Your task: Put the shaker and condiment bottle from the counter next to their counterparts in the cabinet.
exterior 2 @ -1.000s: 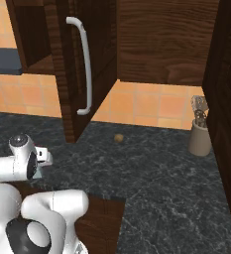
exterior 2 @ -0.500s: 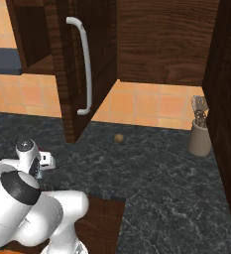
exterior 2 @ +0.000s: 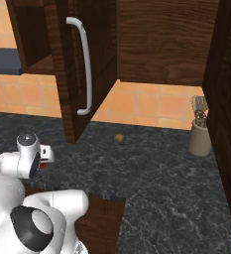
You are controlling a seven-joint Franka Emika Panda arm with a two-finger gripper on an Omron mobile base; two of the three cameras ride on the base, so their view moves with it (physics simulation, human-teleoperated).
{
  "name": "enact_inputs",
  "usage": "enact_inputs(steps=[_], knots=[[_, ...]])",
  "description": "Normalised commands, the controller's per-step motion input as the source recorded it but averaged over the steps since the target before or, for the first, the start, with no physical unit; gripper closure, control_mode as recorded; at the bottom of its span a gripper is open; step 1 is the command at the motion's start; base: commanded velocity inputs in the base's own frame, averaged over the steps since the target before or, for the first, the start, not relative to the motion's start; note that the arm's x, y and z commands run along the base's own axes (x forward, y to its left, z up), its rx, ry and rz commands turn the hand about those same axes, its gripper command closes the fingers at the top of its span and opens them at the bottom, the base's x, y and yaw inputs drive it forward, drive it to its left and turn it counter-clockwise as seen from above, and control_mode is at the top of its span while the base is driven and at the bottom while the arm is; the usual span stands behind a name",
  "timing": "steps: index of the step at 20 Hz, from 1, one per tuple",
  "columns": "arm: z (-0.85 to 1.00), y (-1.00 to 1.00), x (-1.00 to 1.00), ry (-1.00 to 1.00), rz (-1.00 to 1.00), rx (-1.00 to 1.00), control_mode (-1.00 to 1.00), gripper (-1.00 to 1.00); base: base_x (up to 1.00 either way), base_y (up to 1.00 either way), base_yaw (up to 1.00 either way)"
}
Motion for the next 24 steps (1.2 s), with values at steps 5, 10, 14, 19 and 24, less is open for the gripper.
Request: enact_inputs(steps=[5, 10, 14, 19, 24], knots=[[0.75, -0.06, -0.51, -0.03, 0.0, 0.0, -1.0, 1.0, 0.0, 0.0, 0.0], [0.94, -0.25, -0.43, -0.12, 0.0, 0.0, -1.0, 1.0, 0.0, 0.0, 0.0], [0.91, -0.34, -0.07, -0.11, -0.01, 0.0, -1.0, 1.0, 0.0, 0.0, 0.0], [0.84, -0.23, 0.04, -0.01, -0.02, 0.0, -1.0, 1.0, 0.0, 0.0, 0.0], [0.88, -0.05, 0.05, 0.0, -0.07, 0.0, -1.0, 1.0, 0.0, 0.0, 0.0]])
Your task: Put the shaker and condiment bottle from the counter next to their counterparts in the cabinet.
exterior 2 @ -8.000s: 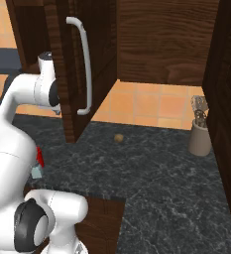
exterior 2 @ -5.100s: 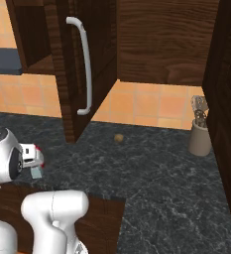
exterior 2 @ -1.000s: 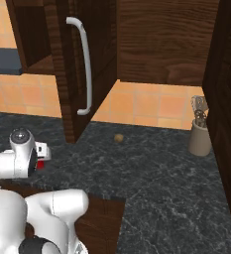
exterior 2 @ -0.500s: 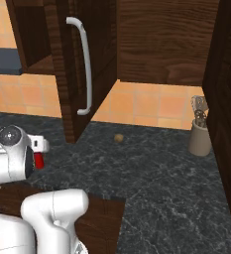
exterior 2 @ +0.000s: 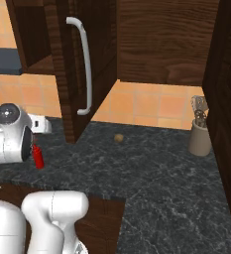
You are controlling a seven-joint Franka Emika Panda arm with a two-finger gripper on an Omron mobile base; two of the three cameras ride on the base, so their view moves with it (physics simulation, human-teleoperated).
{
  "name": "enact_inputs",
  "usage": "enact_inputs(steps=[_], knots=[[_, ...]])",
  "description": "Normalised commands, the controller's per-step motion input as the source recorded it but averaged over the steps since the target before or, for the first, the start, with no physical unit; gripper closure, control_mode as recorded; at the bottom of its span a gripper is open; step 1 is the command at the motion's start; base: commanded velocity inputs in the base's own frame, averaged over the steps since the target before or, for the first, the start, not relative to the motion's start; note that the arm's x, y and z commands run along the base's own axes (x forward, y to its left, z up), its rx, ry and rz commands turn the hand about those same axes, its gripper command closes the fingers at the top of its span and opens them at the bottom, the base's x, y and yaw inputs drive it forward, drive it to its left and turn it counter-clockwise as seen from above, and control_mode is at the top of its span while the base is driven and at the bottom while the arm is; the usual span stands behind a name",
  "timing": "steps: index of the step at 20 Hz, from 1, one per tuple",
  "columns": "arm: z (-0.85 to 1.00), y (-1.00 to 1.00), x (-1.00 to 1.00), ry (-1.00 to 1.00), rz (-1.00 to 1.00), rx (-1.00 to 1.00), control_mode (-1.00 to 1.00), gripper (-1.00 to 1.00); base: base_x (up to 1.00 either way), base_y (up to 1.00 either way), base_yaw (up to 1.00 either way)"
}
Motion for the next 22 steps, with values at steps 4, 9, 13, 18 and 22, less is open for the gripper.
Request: enact_inputs(steps=[4, 9, 13, 18, 22], knots=[[0.98, -0.04, 0.0, 0.0, -0.15, 0.0, -1.0, 1.0, 0.0, 0.0, 0.0], [0.97, -0.3, 0.0, 0.0, -0.19, 0.0, -1.0, 1.0, 0.0, 0.0, 0.0], [0.86, -0.48, 0.0, -0.01, -0.18, 0.03, -1.0, 1.0, 0.0, 0.0, 0.0], [0.76, -0.45, 0.11, -0.07, -0.13, 0.02, -1.0, 1.0, 0.0, 0.0, 0.0], [0.22, -0.22, 0.1, -0.14, -0.01, 0.01, -1.0, 1.0, 0.0, 0.0, 0.0]])
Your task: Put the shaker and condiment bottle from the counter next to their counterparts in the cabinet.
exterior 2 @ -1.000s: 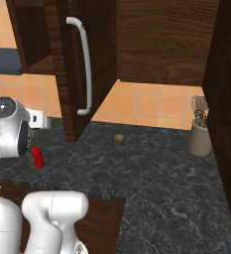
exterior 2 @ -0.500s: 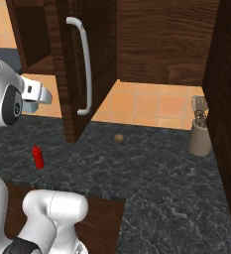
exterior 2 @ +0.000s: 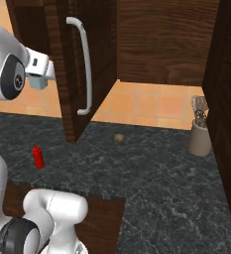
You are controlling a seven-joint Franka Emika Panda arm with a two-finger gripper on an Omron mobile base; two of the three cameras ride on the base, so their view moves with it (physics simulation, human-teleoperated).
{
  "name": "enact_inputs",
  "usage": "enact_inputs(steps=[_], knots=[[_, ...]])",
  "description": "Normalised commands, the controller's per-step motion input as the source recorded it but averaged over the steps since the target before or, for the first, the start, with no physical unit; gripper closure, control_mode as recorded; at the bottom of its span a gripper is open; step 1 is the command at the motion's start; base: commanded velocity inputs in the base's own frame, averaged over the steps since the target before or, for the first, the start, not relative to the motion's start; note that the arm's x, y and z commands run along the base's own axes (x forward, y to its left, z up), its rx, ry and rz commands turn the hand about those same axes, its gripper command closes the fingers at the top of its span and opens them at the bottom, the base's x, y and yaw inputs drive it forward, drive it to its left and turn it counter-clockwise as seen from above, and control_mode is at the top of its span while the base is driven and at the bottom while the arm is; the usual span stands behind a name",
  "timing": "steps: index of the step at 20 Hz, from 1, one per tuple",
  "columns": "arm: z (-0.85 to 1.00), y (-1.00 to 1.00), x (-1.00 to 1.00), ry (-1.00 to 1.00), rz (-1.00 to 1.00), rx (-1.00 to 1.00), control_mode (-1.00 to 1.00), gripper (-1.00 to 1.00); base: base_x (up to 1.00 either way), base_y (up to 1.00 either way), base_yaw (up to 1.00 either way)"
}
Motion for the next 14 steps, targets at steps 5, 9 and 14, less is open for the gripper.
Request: enact_inputs(steps=[5, 9, 14], knots=[[0.02, -0.08, 0.35, -0.13, 0.01, 0.0, -1.0, 1.0, 0.0, 0.0, 0.0], [0.06, -0.21, 0.41, -0.11, 0.0, 0.0, -1.0, 1.0, 0.0, 0.0, 0.0], [0.04, -0.12, 0.39, -0.01, -0.01, 0.0, -1.0, 1.0, 0.0, 0.0, 0.0]])
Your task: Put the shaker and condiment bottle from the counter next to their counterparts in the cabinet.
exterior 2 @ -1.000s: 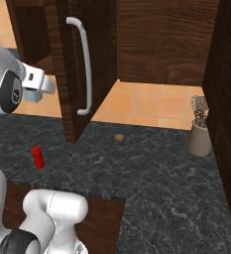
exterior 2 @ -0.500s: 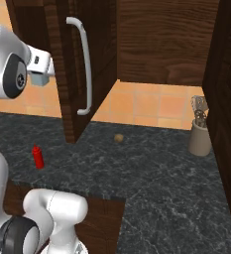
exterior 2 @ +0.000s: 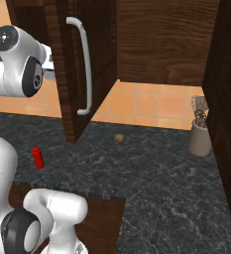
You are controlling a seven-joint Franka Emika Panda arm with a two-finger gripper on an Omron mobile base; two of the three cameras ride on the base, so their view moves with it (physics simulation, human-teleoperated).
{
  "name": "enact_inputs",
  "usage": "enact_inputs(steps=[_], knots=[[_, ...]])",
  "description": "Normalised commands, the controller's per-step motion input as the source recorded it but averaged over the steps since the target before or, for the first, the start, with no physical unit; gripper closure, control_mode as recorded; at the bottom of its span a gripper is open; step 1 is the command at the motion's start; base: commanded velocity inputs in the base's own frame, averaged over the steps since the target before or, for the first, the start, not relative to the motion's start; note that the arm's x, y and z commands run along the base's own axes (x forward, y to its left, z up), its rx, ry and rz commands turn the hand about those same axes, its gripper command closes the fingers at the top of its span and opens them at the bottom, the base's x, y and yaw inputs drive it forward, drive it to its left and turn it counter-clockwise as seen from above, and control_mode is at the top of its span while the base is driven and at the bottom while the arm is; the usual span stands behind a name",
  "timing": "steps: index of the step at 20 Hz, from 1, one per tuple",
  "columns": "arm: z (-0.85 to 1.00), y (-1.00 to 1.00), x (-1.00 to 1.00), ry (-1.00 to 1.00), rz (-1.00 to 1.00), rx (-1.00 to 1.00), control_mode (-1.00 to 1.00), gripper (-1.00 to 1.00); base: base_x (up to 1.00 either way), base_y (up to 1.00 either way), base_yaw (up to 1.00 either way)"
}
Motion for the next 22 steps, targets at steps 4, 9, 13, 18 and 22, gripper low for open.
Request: enact_inputs(steps=[4, 9, 13, 18, 22], knots=[[0.09, 0.0, 0.44, 0.0, -0.04, 0.0, -1.0, 1.0, 0.0, 0.0, 0.0], [0.04, -0.03, 0.34, 0.0, -0.04, 0.0, -1.0, 1.0, 0.0, 0.0, 0.0], [0.0, -0.21, 0.27, 0.0, -0.05, 0.0, -1.0, 1.0, 0.0, 0.0, 0.0], [0.0, -0.23, 0.32, 0.0, -0.05, 0.0, -1.0, 1.0, 0.0, 0.0, 0.0], [0.0, -0.18, 0.35, 0.0, -0.03, 0.0, -1.0, 1.0, 0.0, 0.0, 0.0]])
